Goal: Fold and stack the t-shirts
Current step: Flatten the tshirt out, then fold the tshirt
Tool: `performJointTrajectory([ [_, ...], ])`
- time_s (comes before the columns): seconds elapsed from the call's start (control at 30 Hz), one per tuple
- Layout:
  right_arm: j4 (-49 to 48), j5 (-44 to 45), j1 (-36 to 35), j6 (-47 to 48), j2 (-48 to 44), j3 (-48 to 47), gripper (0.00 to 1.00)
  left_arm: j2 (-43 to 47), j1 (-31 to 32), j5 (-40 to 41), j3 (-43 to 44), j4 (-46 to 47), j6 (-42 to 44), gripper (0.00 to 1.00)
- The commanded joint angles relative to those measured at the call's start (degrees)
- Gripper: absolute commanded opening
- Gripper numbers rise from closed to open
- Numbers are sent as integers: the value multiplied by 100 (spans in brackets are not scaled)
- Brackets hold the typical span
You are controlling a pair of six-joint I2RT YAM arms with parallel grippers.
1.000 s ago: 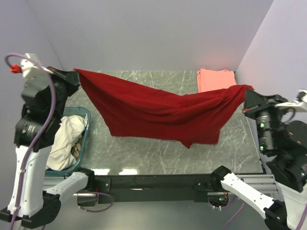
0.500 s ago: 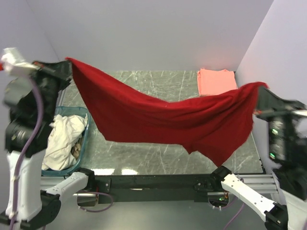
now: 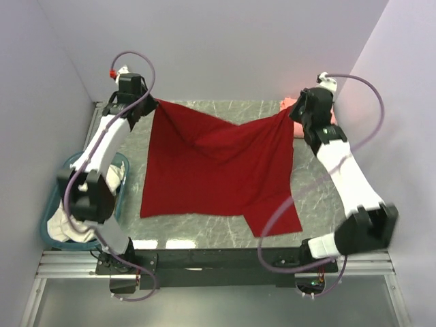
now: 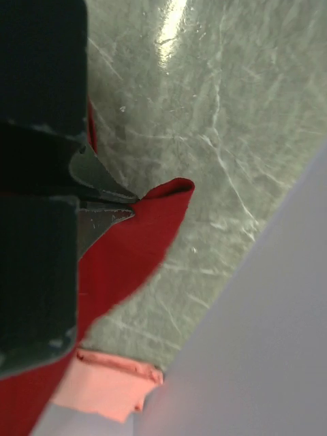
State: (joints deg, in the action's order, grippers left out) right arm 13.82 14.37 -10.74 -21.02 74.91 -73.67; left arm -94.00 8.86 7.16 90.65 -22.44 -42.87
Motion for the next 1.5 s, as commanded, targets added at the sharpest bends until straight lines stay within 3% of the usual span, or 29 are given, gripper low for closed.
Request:
performJointTrajectory([
  [0.0,-145,-1363,615,-499,742,-744,30,-487,-296,-636,742,346,95,2],
  [0.03,92,-1419,704,-544,1048,-998,40,-558,-350,-663,796,336,77,7],
  [0.07,216,-1637,783,-614,1147,-1105,53,-532,-385,-802,753,380,25,27],
  [0.13,437,-1806,890,-658,1175,-1159,60,-357,-420,-812,551,494,-19,58],
  [0.2,454,-1806,890,-693,1043,-906,68,-32,-420,-760,173,504,-133,82],
  [0.23,481,-1798,890,-719,886,-791,68,73,-420,-734,42,425,-212,84],
  [0.33,604,-1823,890,-895,500,-185,69,635,-420,-507,-731,100,-633,85],
  [0.57,727,-1490,890,-1299,-819,1819,63,2628,-412,241,-3515,-366,-1609,77],
  [0.77,701,-1525,890,-1764,-2269,3436,61,3948,-333,558,-4852,-911,-1917,71],
  [0.93,894,-1307,898,-2082,-3034,4141,60,4556,-210,910,-5496,-1420,-2277,66],
  [1.1,1184,-1226,907,-2144,-2913,4168,60,4917,-157,945,-6103,-1554,-2585,61],
  [1.47,1149,-1174,916,-2196,-2658,4308,59,4285,388,1270,-6323,-1580,-3112,57],
])
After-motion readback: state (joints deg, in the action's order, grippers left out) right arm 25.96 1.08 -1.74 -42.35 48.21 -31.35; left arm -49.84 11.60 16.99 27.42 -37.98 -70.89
